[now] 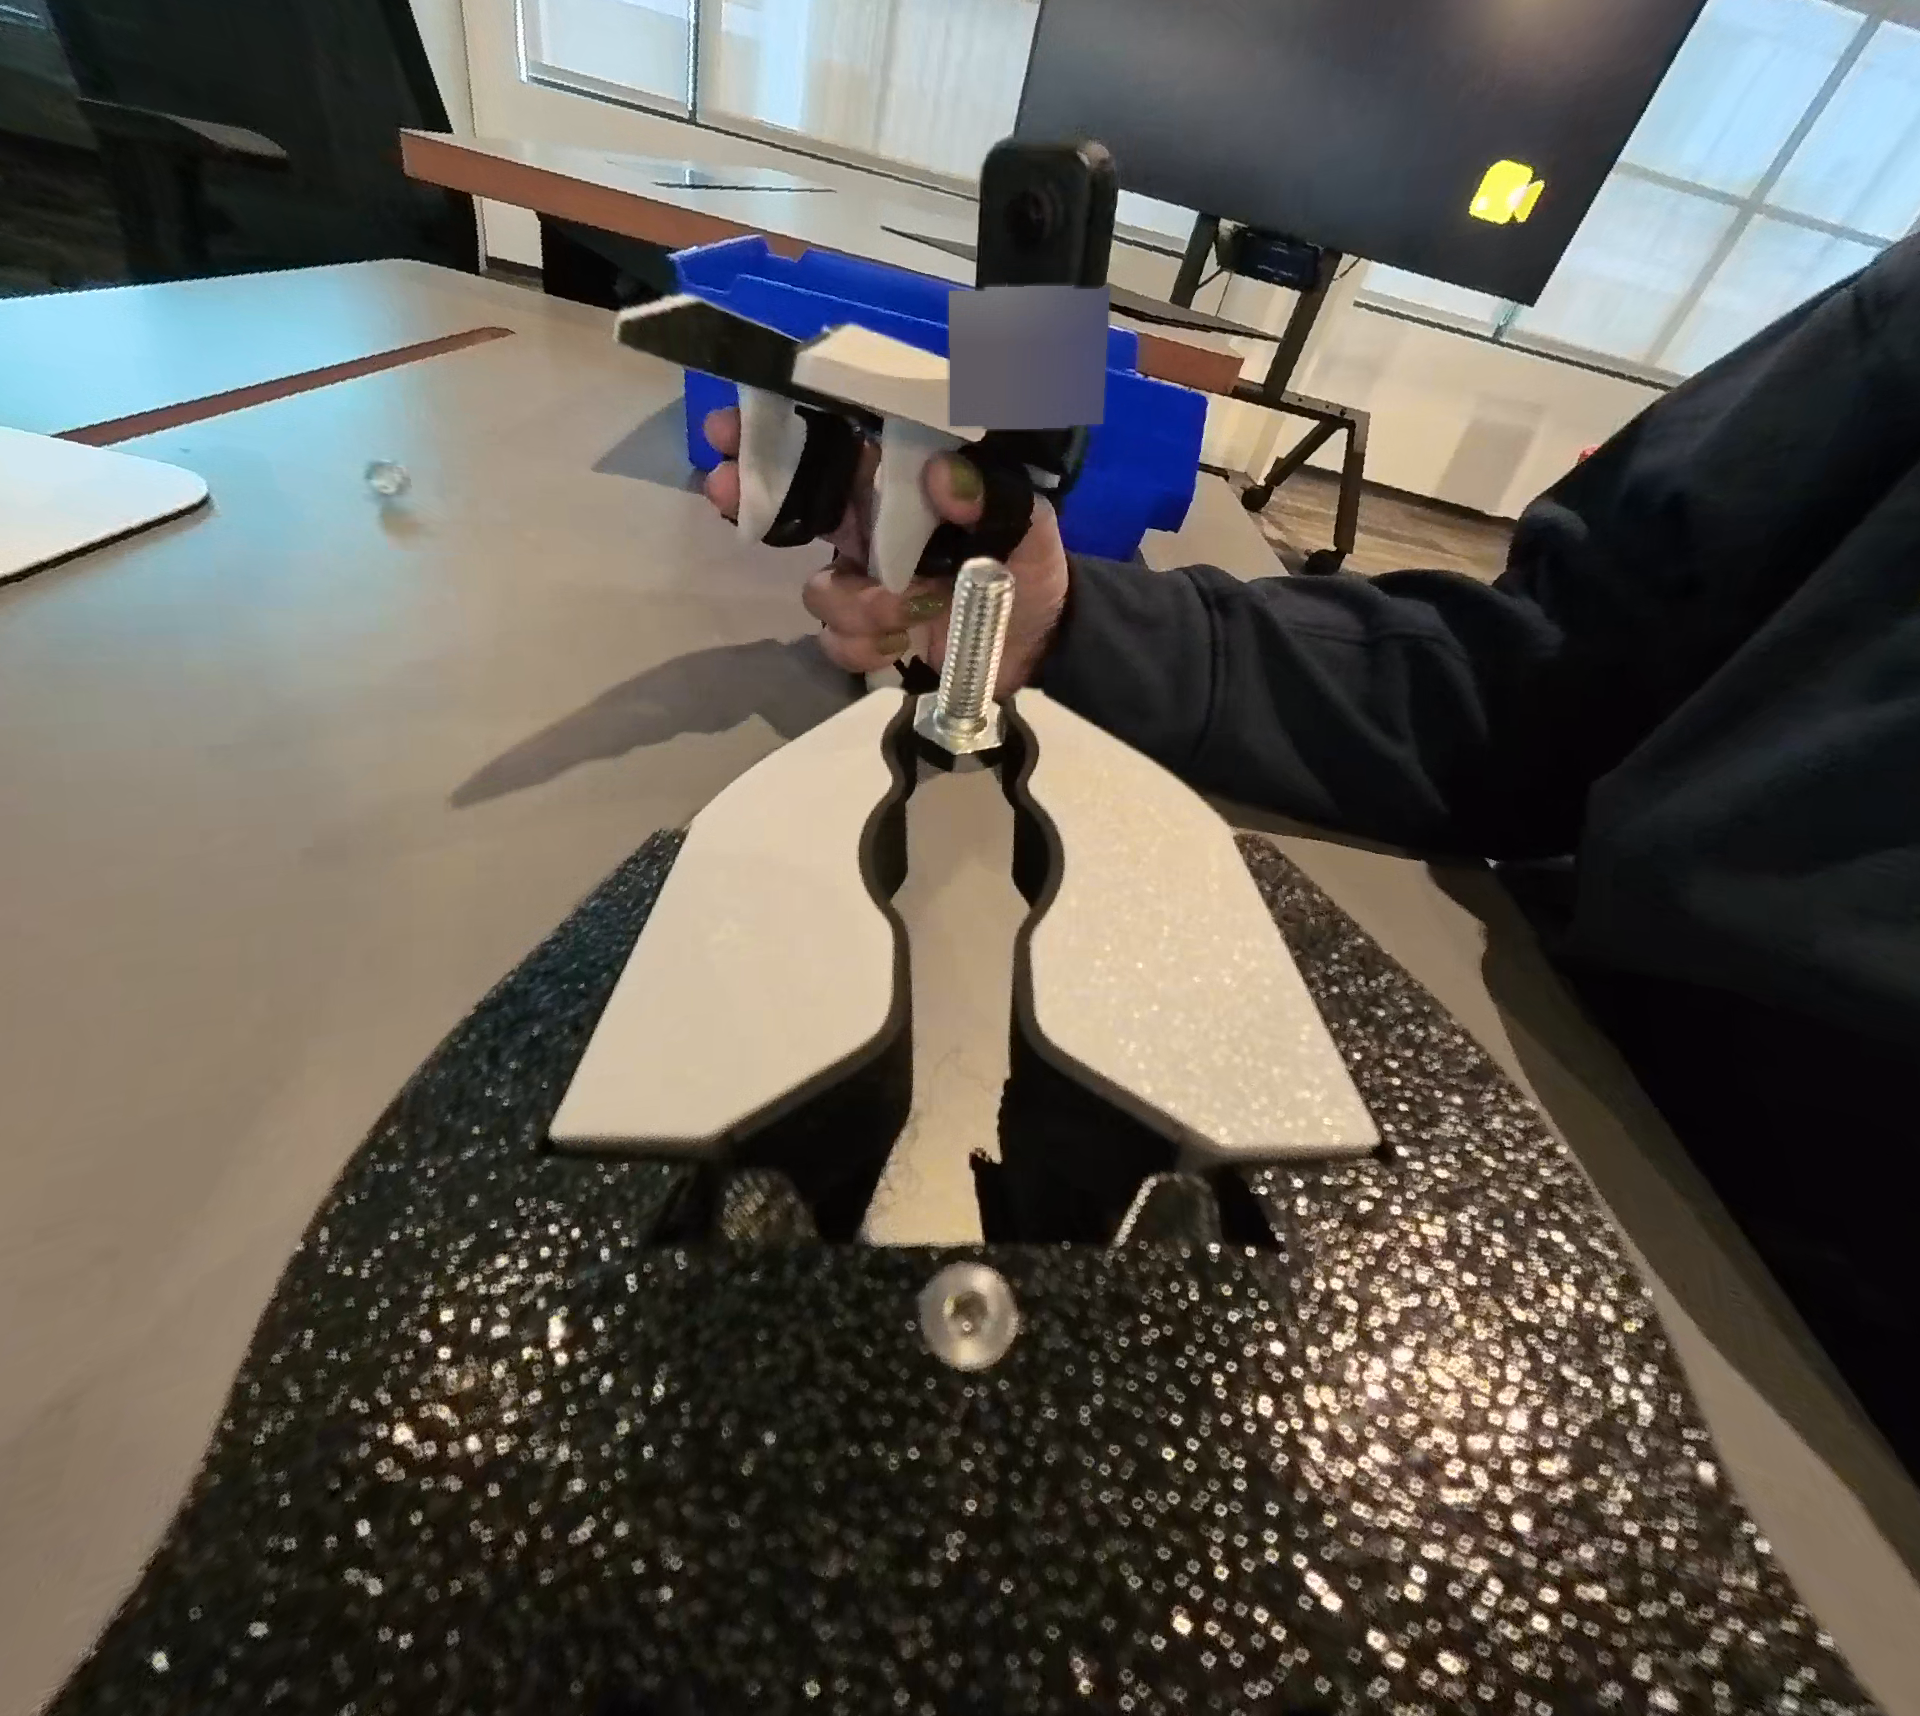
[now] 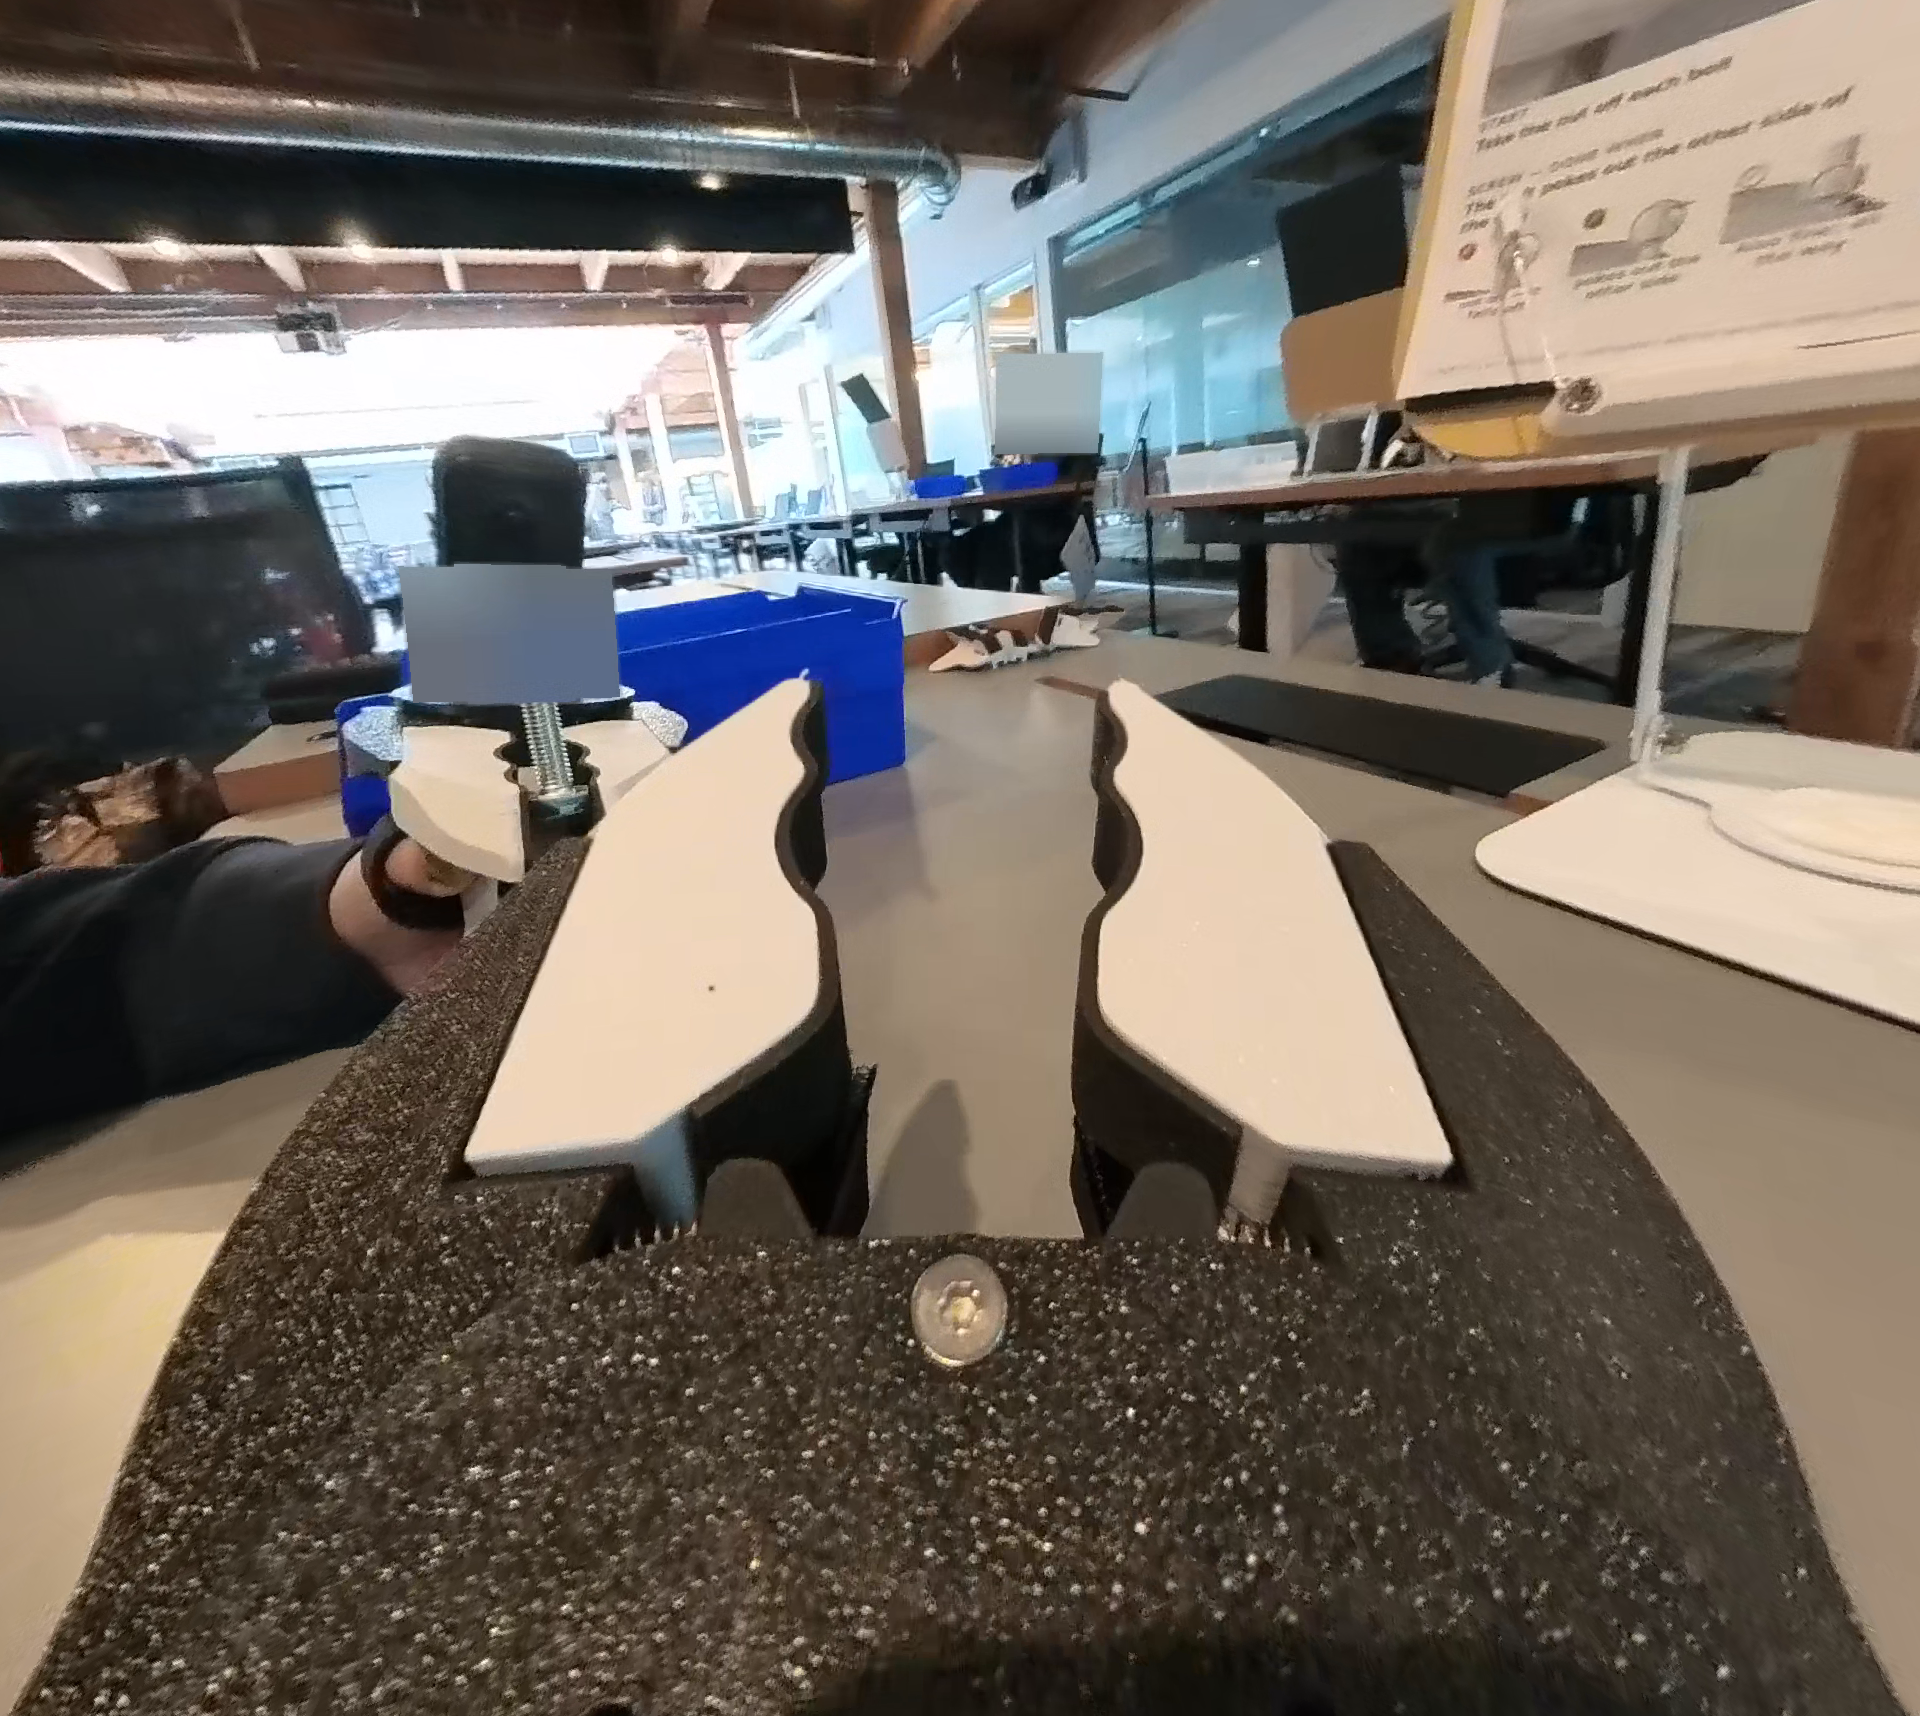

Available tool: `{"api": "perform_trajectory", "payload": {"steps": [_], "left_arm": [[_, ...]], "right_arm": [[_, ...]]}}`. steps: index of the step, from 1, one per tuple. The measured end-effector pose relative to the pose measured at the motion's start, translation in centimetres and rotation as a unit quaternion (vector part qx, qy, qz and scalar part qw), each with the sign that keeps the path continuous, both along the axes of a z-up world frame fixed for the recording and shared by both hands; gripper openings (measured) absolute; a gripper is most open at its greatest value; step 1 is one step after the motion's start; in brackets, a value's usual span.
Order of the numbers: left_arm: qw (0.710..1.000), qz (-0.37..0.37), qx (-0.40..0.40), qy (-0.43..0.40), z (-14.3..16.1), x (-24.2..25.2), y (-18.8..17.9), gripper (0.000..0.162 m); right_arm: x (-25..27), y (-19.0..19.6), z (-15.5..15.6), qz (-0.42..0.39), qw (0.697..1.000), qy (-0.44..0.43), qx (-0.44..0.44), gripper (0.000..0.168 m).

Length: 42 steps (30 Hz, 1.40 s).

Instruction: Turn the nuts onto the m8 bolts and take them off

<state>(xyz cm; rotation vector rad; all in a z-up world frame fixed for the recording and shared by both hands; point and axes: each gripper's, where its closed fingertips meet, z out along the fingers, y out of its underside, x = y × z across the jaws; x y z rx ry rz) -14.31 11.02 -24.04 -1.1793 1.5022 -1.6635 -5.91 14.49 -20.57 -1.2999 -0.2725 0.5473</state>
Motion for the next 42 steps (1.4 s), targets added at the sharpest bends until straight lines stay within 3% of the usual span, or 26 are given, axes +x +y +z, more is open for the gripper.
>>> {"api": "perform_trajectory", "payload": {"steps": [2, 4, 7, 8, 15, 17, 22, 33, 42], "left_arm": [[1.0, 0.002, 0.0, -0.005, 0.1, 0.0, 0.1, 0.015], [1.0, 0.009, 0.0, -0.012, 0.3, -0.1, 0.2, 0.015], [1.0, 0.022, 0.0, -0.021, 0.5, -0.1, 0.5, 0.015], [0.999, 0.025, 0.0, -0.021, 0.5, -0.1, 0.6, 0.015], [0.999, 0.026, 0.021, -0.015, 0.2, 0.2, 0.2, 0.015], [0.999, 0.025, 0.023, -0.013, 0.1, 0.2, 0.2, 0.015], [0.999, 0.022, 0.019, -0.012, 0.1, 0.3, 0.2, 0.015], [1.0, 0.015, 0.019, -0.008, 0.1, 0.4, 0.0, 0.015], [1.0, 0.015, 0.025, -0.005, -0.1, 0.5, -0.1, 0.015]], "right_arm": [[0.9, 0.0, 0.5, -0.046, 0.999, -0.009, 0.017, 0.048], [4.1, 0.2, 0.6, -0.162, 0.986, -0.024, 0.016, 0.046], [10.4, 0.8, -1.2, -0.356, 0.929, -0.085, -0.059, 0.04], [11.5, 1.3, -1.9, -0.375, 0.916, -0.111, -0.089, 0.041], [16.7, 6.8, -6.6, -0.36, 0.868, -0.229, -0.252, 0.027], [18.6, 7.9, -8.0, -0.355, 0.851, -0.234, -0.307, 0.031], [21.9, 10.0, -9.5, -0.335, 0.83, -0.267, -0.357, 0.026], [24.9, 13.0, -11.7, -0.267, 0.836, -0.227, -0.422, 0.033], [24.7, 13.9, -12.5, -0.253, 0.835, -0.226, -0.434, 0.015]]}}
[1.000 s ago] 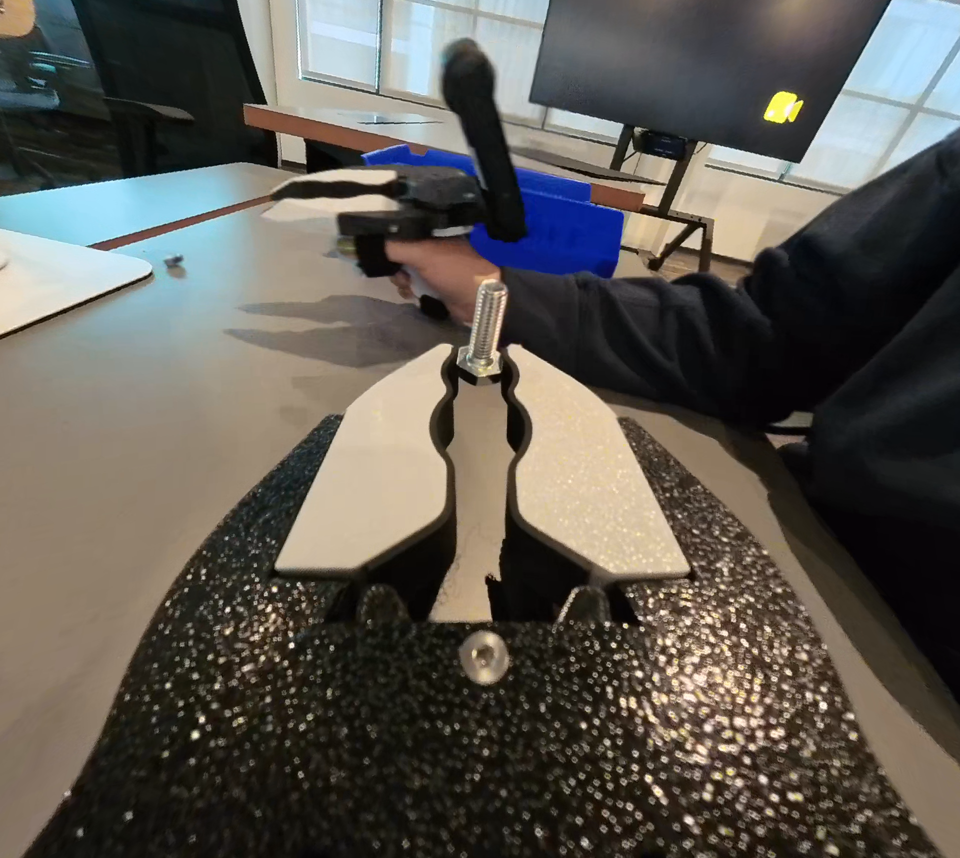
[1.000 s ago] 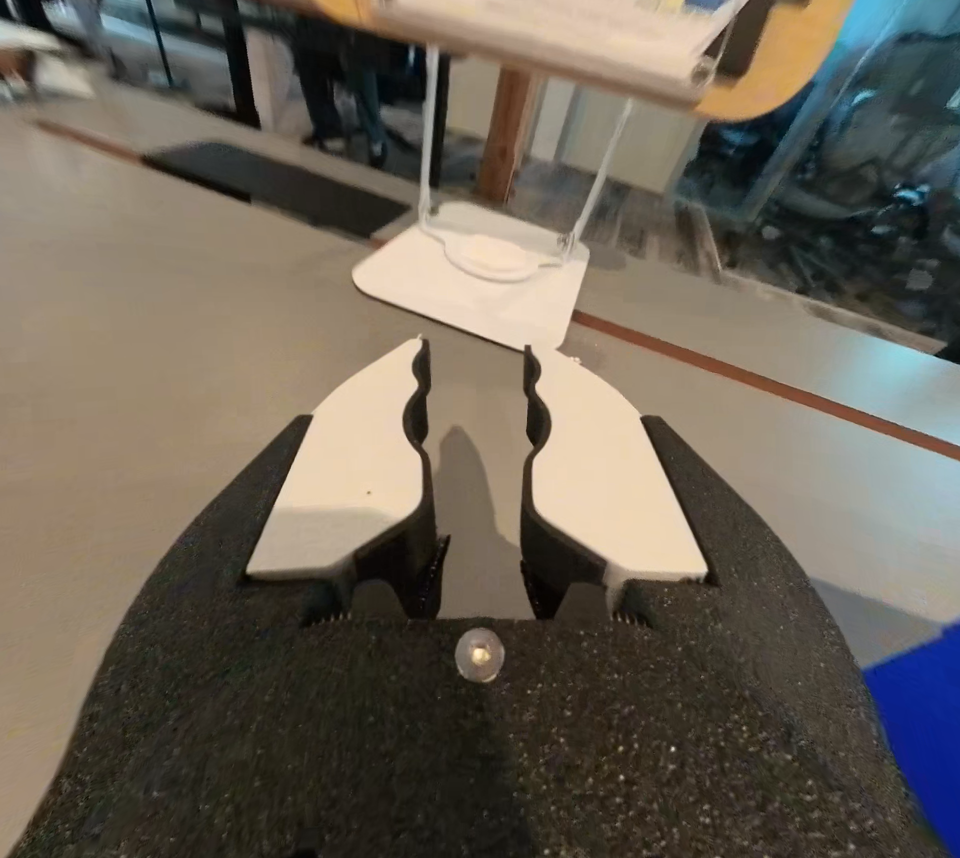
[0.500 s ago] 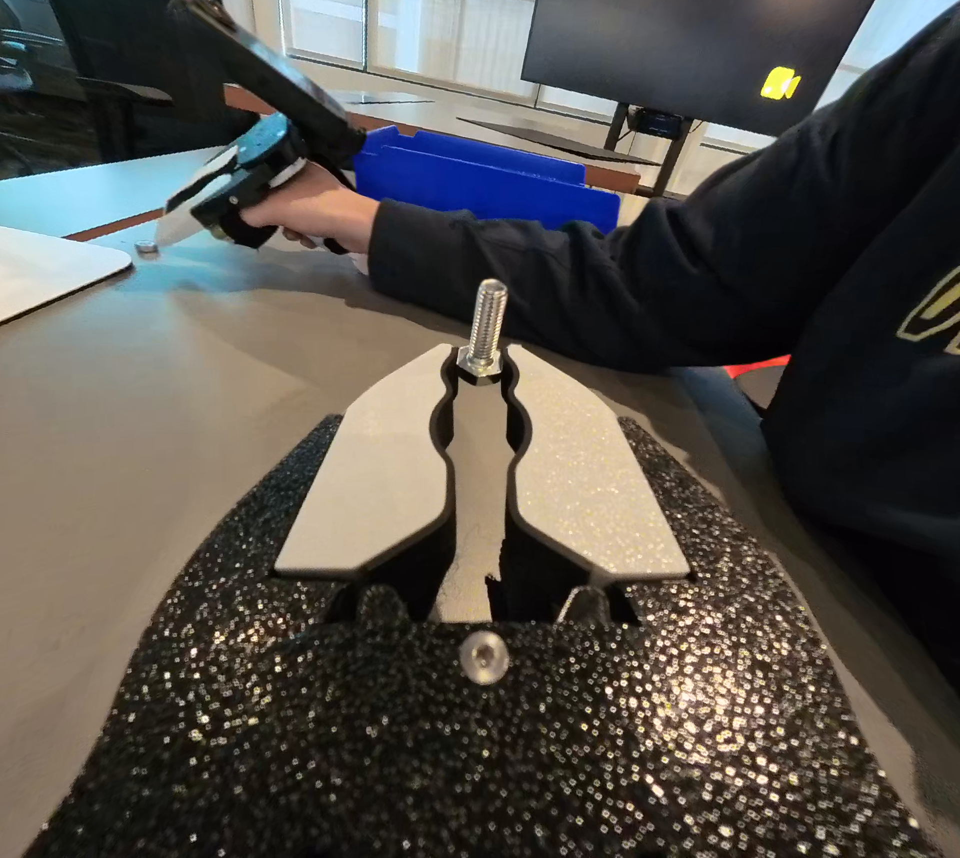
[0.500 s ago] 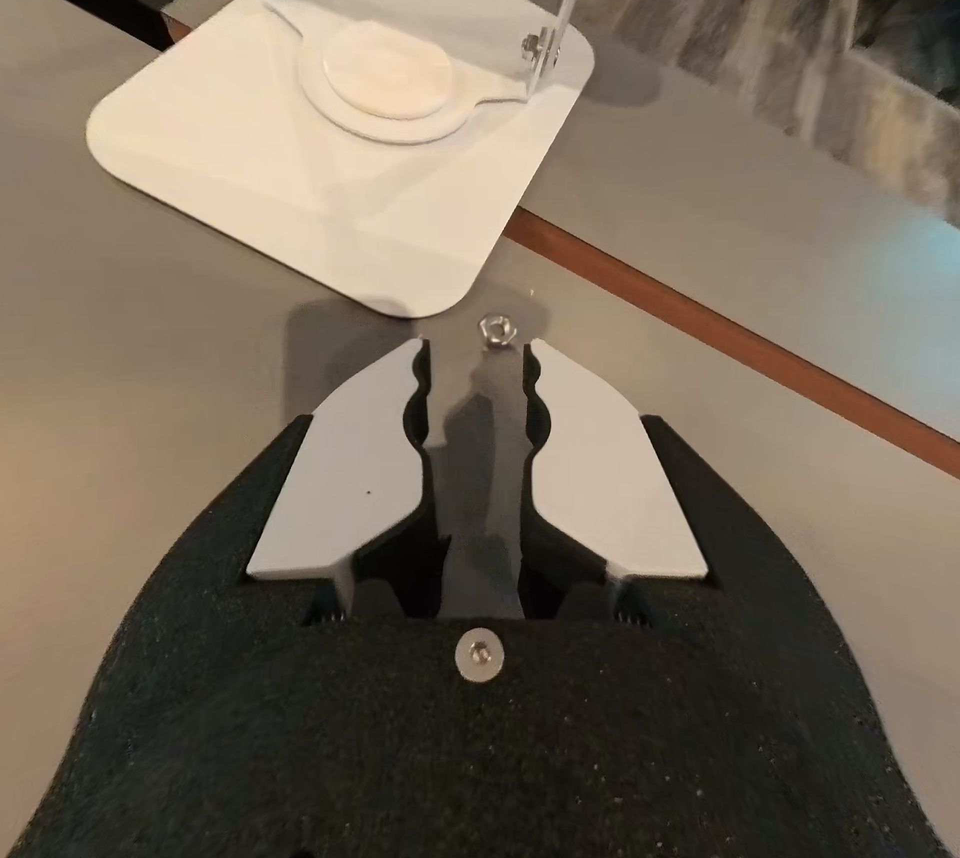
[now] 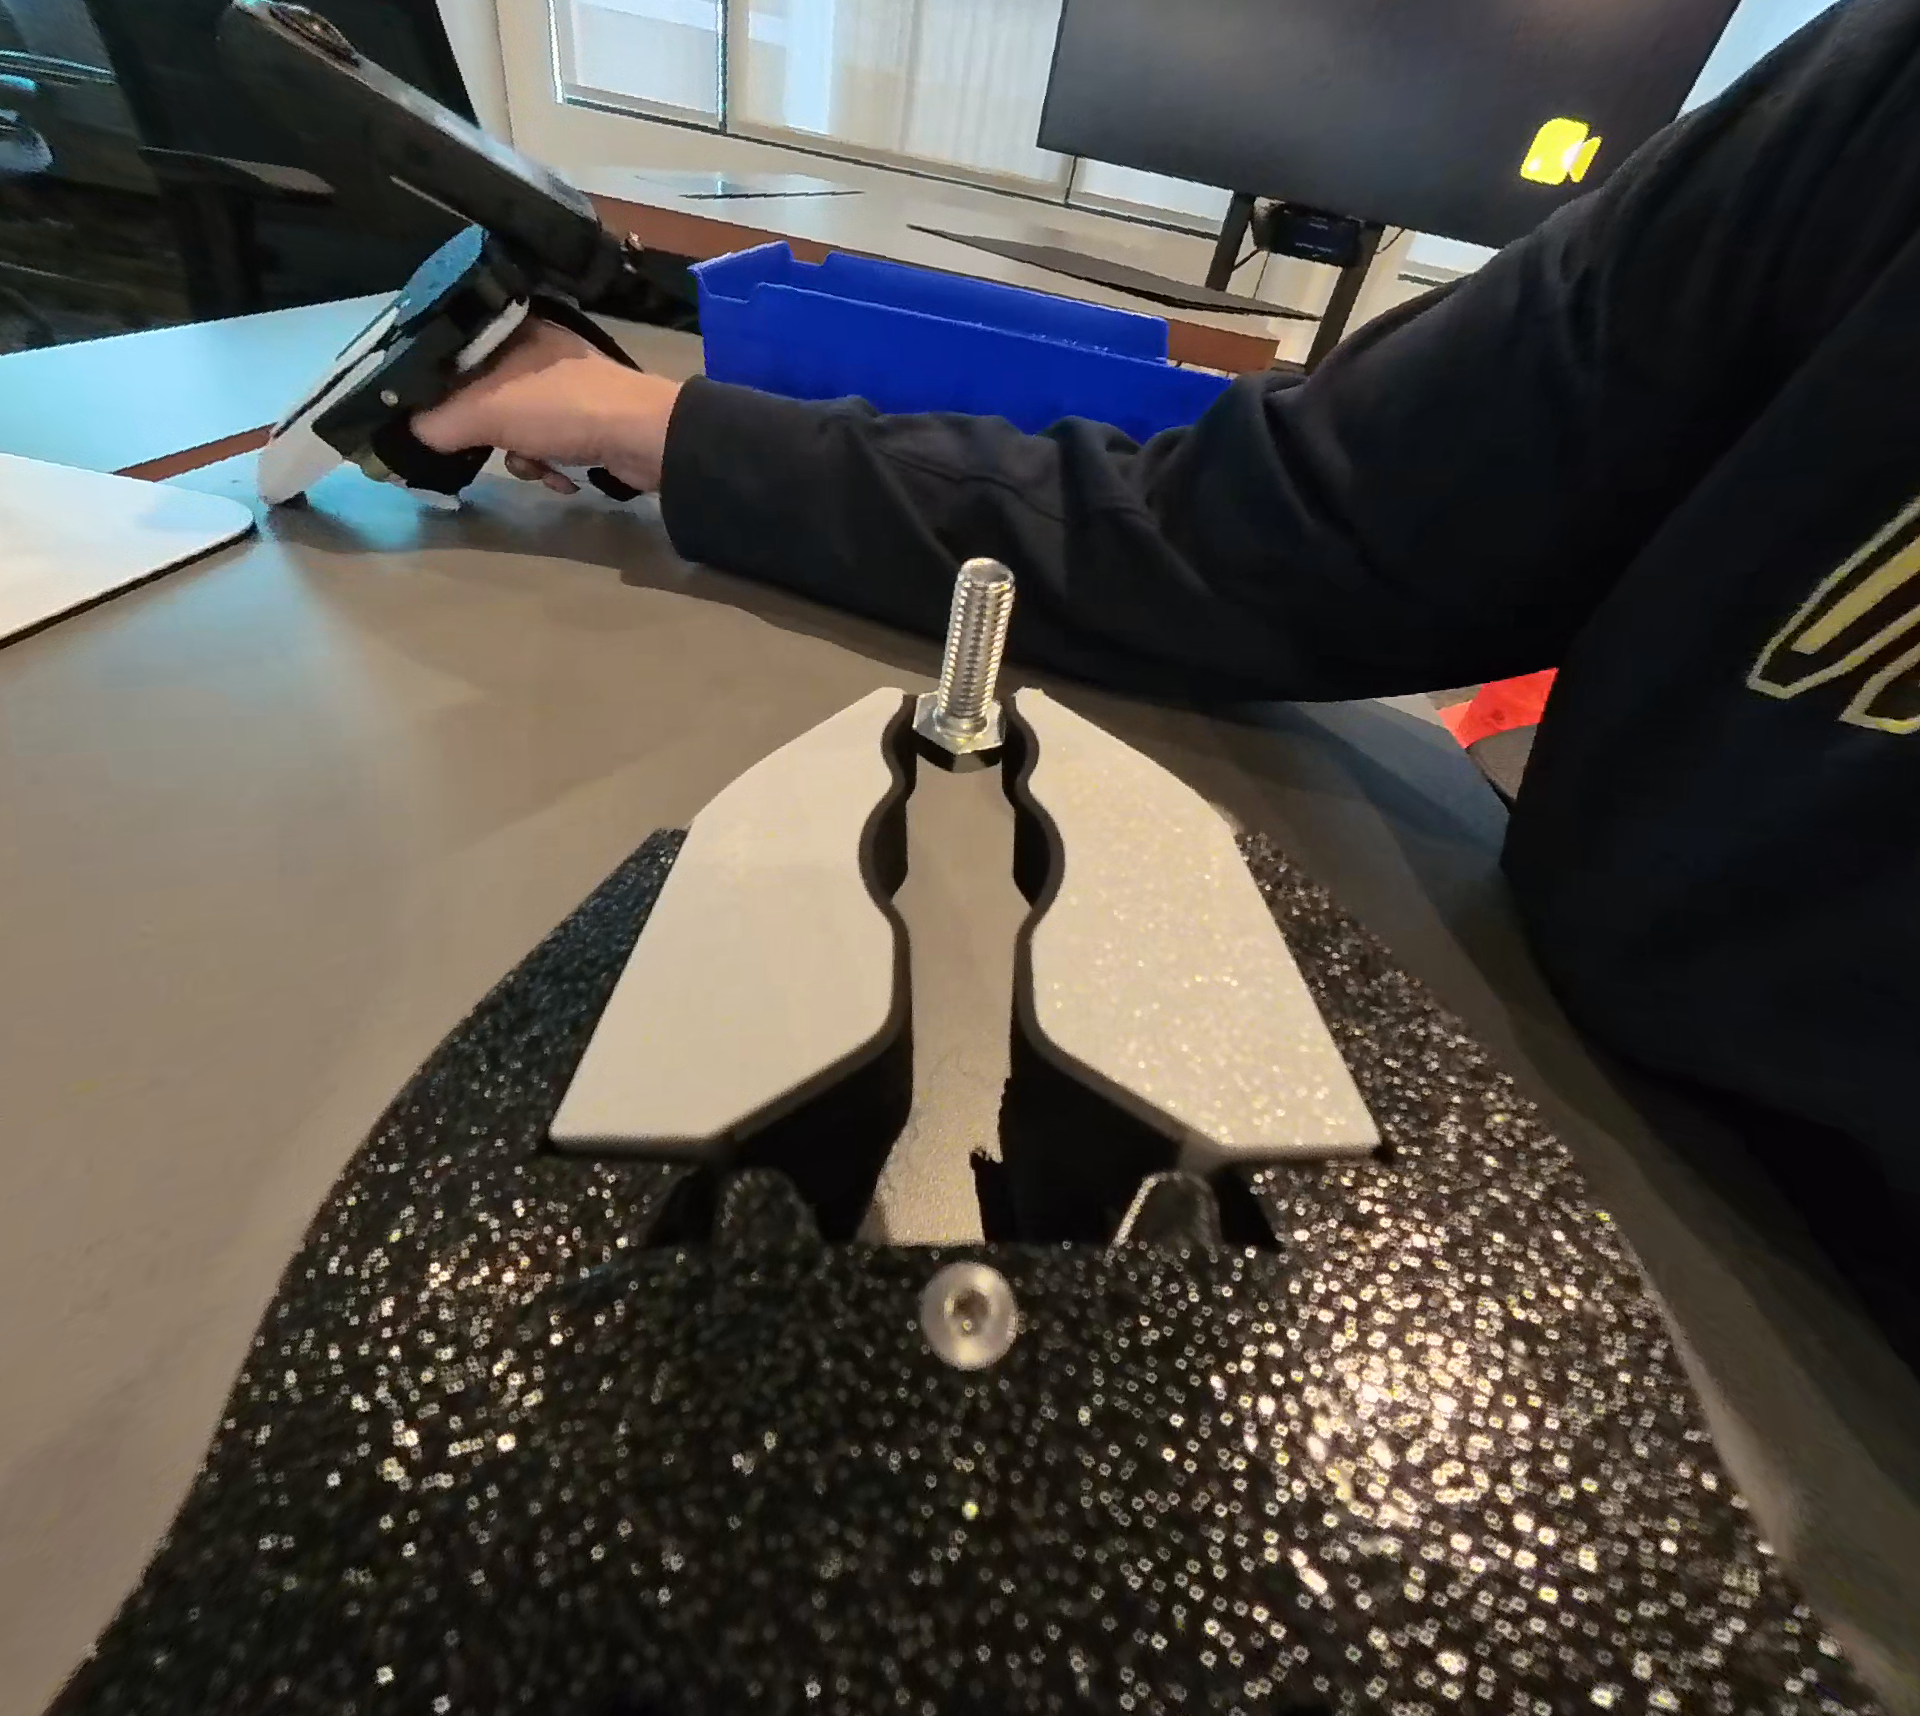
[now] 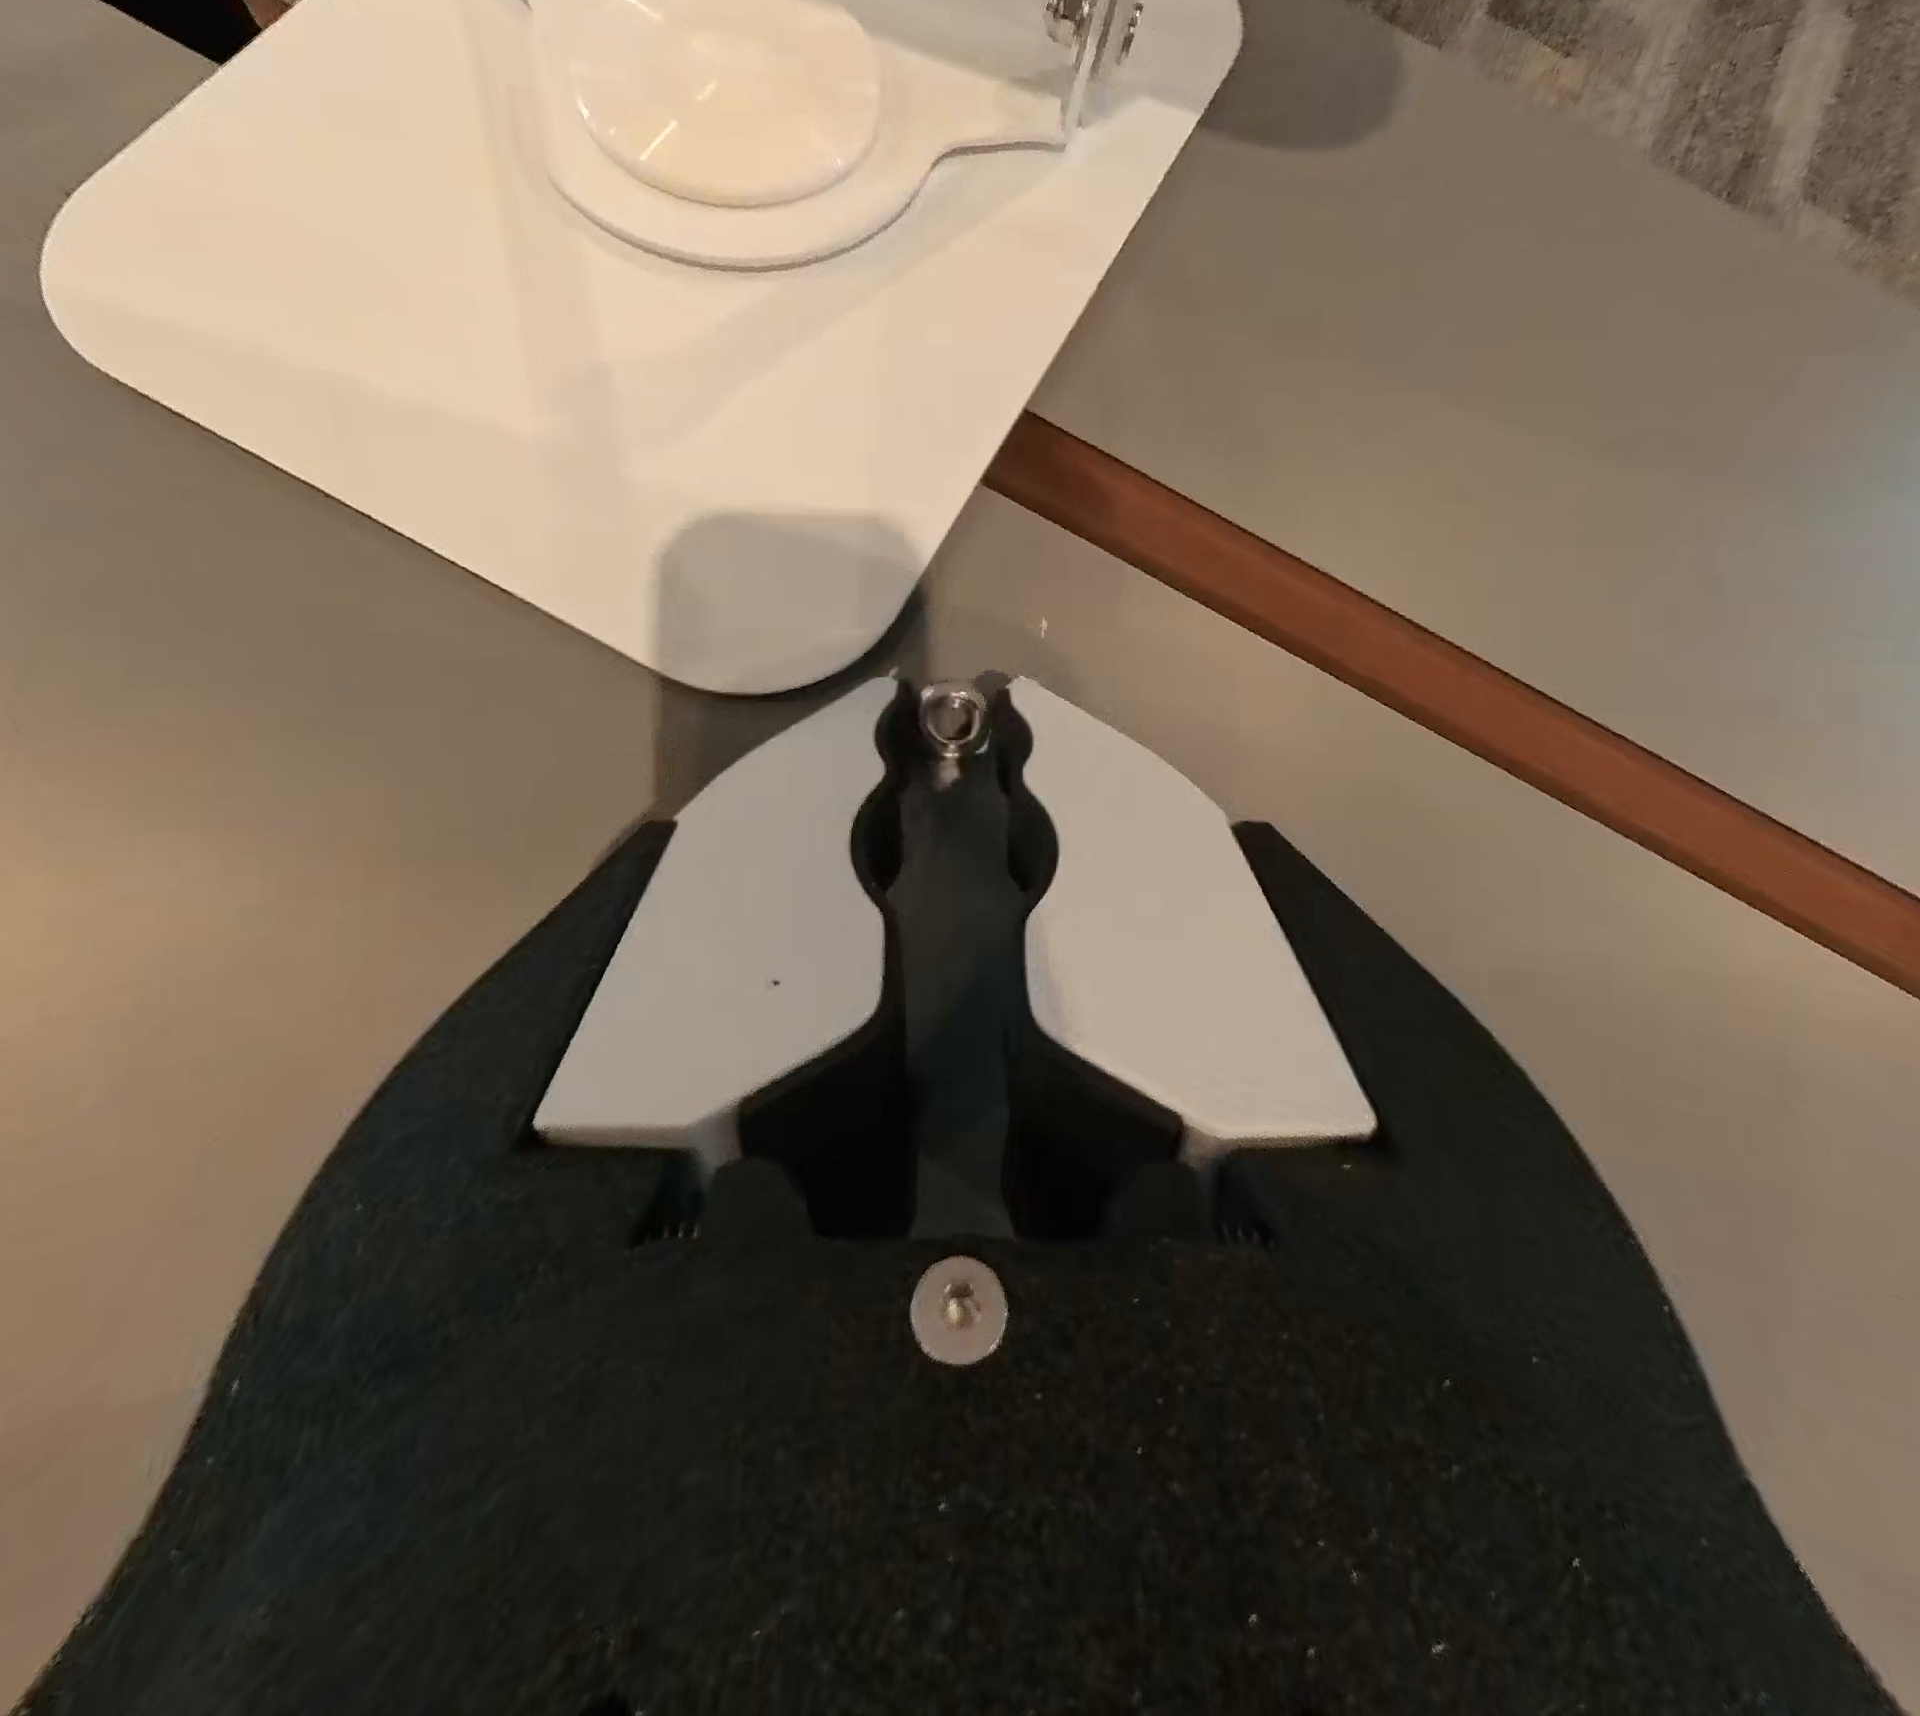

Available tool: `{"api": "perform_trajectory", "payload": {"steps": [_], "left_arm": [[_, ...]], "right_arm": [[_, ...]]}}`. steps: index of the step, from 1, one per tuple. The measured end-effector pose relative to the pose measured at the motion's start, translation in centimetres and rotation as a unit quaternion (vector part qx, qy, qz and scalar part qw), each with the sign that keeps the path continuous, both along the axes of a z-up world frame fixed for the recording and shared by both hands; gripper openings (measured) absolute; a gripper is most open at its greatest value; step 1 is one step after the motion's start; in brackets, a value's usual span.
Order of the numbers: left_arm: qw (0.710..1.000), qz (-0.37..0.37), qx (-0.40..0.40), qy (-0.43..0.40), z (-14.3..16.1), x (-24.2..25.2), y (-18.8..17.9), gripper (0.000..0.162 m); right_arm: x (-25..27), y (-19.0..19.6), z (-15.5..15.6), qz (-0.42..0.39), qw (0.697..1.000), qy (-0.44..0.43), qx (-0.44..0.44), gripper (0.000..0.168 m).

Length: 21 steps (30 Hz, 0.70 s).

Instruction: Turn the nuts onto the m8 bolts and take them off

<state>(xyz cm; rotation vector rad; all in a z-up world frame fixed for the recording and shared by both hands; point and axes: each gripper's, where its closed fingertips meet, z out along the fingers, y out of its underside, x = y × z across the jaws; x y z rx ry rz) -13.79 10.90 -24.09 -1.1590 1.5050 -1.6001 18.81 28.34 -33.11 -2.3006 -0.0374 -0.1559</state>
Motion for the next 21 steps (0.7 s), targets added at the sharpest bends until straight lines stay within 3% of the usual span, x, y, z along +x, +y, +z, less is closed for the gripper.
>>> {"api": "perform_trajectory", "payload": {"steps": [6, 13, 19, 21], "left_arm": [[1.0, 0.007, 0.001, -0.002, 0.0, 0.0, 0.2, 0.015], [1.0, 0.028, 0.005, -0.004, 0.1, 0.1, 0.6, 0.015], [0.999, 0.045, 0.018, 0.012, -0.4, 0.3, 0.8, 0.015], [0.999, 0.04, 0.028, 0.025, -0.8, 0.4, 0.6, 0.015]], "right_arm": [[-3.4, -1.7, 3.6, 0.051, 0.989, -0.093, 0.099, 0.014], [-13.0, -6.6, 6.1, 0.149, 0.953, -0.194, 0.18, 0.014], [-22.4, -10.7, 7.9, 0.247, 0.935, -0.127, 0.22, 0.014], [-26.7, -12.5, 10.1, 0.333, 0.907, -0.07, 0.248, 0.014]]}}
